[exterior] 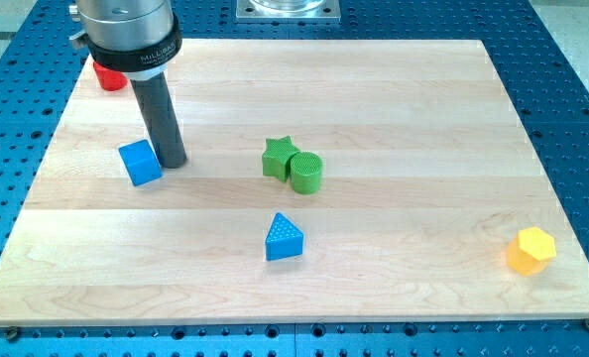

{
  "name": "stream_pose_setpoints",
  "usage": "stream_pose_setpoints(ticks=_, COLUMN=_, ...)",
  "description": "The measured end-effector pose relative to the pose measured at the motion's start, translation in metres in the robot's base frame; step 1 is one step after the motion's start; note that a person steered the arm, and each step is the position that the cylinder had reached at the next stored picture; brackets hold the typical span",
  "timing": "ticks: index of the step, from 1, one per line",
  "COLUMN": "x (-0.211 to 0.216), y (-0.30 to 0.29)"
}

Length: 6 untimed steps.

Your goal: Move the blue cube to the left of the blue triangle

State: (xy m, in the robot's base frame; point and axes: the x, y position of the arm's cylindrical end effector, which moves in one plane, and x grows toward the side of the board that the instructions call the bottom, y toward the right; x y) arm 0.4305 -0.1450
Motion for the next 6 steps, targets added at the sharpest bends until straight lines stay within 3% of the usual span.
stream_pose_setpoints(ticks=2, x=0.017, y=-0.054)
stream_pose_setpoints(ticks=3, x=0.087, y=-0.060)
stream_pose_setpoints(ticks=4, x=0.079, y=-0.047)
stream_pose_setpoints(ticks=5, x=0.032, y=-0.036)
stream_pose_setpoints(ticks=6, x=0.039, y=-0.090)
